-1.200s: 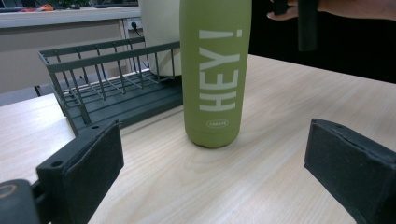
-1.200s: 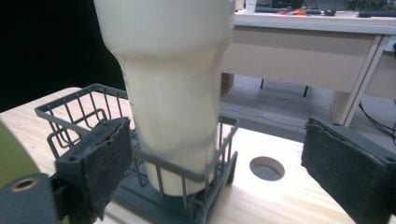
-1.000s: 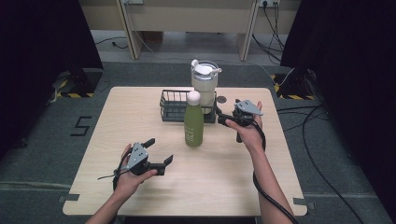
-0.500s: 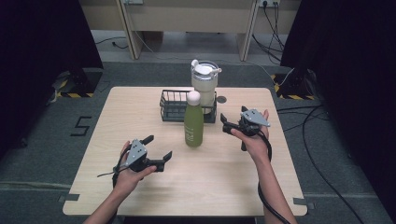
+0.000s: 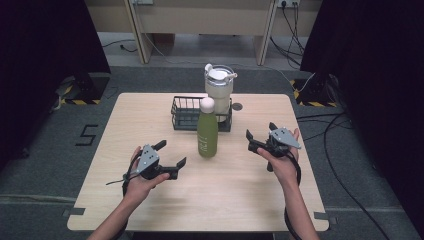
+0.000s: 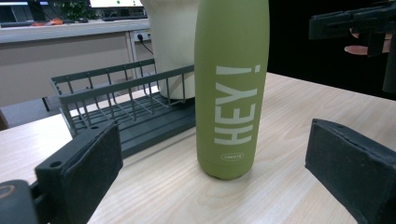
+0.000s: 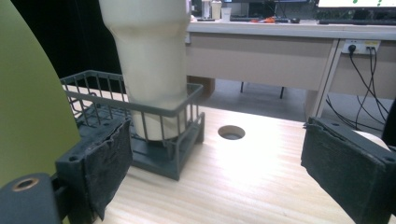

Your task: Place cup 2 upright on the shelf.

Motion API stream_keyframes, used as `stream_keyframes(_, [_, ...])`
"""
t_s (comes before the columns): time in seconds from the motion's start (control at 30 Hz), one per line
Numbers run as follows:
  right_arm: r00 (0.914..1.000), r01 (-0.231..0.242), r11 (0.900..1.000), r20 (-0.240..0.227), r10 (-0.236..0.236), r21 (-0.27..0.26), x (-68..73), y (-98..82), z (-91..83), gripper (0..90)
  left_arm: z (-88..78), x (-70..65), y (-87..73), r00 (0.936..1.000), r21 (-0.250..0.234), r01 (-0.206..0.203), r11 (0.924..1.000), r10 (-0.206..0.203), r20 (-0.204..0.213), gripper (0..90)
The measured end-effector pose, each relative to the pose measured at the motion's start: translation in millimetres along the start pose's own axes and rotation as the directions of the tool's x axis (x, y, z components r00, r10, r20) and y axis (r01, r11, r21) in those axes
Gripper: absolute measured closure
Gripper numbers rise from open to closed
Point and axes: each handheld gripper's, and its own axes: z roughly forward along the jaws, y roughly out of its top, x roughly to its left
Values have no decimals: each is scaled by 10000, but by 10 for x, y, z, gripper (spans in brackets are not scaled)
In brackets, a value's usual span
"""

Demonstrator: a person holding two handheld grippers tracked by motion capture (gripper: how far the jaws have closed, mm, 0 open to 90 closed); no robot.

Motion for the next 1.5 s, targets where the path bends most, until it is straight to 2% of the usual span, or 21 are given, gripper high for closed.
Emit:
stream_keyframes(0.3, [9997,12,10000,234,-12,21,-59,-34,-78,97,153,-15,105,9999,-93,-90,9999,91,142,30])
stream_keyframes(0.63, [9997,-56,9997,254,62,-223,-7,36,-148,99,292,-1,252,9994,-251,-197,9995,204,288,29])
stream_keyframes(0.97, [9994,-103,9999,316,106,-112,-20,9,-154,101,548,-6,414,9966,-188,-495,9986,506,643,28])
stream_keyframes(1.27, [9991,-190,9998,385,190,-7,-69,-25,-157,105,805,-43,389,9944,74,-475,9988,466,951,29])
stream_keyframes(1.5, [9991,-224,9997,348,221,80,-69,-45,-148,106,941,-82,444,9925,8,-553,9985,549,1095,42])
